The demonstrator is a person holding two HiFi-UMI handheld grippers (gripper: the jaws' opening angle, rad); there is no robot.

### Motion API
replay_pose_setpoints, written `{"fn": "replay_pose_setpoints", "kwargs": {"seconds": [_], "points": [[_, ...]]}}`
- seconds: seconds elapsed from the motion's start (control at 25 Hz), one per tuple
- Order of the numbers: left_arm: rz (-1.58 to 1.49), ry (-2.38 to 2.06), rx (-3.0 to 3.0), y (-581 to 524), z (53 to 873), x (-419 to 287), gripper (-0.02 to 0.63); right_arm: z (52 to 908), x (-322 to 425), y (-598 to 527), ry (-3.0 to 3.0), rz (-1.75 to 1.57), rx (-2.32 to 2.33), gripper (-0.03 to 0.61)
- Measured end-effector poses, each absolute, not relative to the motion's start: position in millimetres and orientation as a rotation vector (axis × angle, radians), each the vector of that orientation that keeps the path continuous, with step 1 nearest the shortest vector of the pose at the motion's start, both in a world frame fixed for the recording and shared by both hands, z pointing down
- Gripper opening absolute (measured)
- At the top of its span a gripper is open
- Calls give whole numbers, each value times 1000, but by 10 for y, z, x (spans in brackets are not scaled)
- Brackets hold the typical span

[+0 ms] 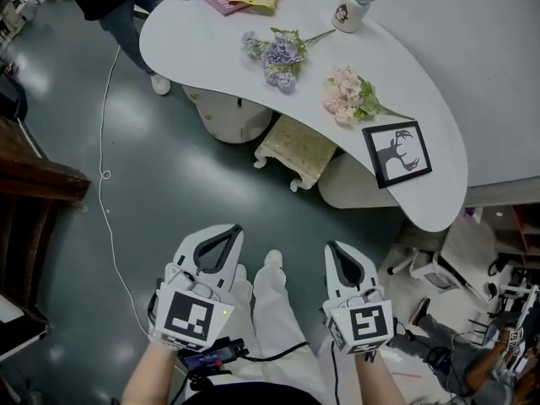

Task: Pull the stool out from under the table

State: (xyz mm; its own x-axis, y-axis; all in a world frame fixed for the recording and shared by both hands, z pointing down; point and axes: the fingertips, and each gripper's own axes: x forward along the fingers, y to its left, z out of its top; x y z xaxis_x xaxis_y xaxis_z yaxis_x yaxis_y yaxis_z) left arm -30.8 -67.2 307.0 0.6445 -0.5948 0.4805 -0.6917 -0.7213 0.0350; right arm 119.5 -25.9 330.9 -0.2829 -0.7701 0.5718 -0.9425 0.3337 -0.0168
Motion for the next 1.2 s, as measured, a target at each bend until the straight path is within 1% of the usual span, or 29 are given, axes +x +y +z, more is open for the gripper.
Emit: {"fn": "replay_pose_setpoints", "kwargs": {"seconds": [0.32, 0.96, 1.2], "points": [[694, -1051, 2611, -952, 3659, -181, 17, 3926, 1471, -509, -2079, 551, 1503, 35], [759, -1031, 2545, -1429, 5079, 104, 17, 5330, 1785, -1005, -2018, 666, 1502, 35], [748, -1050, 2491, -1640, 5522, 156, 17, 5714, 1920, -1198, -1988, 652, 1498, 35]]}}
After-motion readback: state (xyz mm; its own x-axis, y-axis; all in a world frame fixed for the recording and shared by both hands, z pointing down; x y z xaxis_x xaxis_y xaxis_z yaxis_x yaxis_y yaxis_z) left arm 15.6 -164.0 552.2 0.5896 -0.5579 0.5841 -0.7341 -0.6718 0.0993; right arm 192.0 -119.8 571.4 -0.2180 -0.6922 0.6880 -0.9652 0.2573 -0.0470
